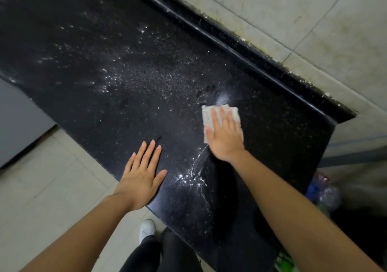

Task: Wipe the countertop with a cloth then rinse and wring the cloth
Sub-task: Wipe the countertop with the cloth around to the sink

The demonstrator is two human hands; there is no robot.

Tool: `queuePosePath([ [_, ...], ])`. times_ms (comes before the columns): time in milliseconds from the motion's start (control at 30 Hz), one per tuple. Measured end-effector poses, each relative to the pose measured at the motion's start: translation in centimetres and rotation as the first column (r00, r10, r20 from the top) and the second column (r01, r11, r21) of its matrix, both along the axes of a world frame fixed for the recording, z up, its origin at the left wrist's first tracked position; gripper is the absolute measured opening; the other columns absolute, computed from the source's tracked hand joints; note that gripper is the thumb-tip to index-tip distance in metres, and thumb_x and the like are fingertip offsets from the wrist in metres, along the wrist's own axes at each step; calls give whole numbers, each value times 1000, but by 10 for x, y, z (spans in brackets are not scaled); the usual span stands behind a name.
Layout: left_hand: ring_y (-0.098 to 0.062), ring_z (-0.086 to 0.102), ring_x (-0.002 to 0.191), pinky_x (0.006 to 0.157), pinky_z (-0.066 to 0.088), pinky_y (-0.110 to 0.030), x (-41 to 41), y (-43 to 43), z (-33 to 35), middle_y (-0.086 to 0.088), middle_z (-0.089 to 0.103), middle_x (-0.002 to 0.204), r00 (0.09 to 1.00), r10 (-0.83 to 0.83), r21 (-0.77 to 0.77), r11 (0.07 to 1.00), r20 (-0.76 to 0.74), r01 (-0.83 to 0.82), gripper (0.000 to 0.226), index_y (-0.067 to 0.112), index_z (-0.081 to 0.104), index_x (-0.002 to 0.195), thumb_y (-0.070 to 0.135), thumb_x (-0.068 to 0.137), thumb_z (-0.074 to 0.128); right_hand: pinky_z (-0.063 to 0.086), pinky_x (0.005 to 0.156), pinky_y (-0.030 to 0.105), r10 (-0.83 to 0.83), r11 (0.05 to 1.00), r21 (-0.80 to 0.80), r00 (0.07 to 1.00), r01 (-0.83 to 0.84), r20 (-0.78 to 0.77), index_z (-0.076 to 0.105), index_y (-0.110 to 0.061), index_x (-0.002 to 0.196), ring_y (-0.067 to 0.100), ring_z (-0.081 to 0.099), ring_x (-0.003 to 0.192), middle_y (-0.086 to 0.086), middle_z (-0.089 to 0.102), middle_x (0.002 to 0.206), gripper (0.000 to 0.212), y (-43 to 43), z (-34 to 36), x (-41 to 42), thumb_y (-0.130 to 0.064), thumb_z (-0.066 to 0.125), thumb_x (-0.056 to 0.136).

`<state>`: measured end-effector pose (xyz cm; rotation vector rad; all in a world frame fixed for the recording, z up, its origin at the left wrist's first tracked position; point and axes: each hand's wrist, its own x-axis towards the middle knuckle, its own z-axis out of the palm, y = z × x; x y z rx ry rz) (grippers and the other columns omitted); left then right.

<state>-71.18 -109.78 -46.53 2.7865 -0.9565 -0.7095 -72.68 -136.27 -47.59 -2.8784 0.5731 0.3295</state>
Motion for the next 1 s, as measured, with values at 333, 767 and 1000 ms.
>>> queuePosePath([
  [333, -6, -41, 131, 109, -22, -29, 0, 0, 2, 9, -36, 148, 999, 22, -38, 999, -30, -23, 76, 27, -30, 139, 68, 77, -16, 12, 119, 42, 551, 834, -109, 818, -540, 165, 30, -17, 150, 27, 22, 146, 6, 35, 154, 54, 23, 2, -32, -38, 23, 101],
  [767, -7, -38, 135, 103, -33, -23, -4, 1, -9, 8, -28, 153, 993, 52, -82, 996, 102, -44, 66, 24, -19, 147, 58, 97, 8, -7, 119, 41, -365, 929, -33, 928, 368, 75, 5, -22, 155, 23, -6, 148, 4, 1, 163, 58, -109, -6, 28, -44, 13, 101],
  [1000, -8, -34, 137, 106, -30, -23, -5, 2, -11, 5, -18, 156, 991, 48, -86, 996, 126, -37, 66, 22, -9, 150, 57, 99, 14, -12, 118, 42, -264, 964, -21, 964, 264, -12, -6, -20, 154, 23, -15, 147, 5, -10, 162, 60, -70, 4, 71, -44, 9, 102],
])
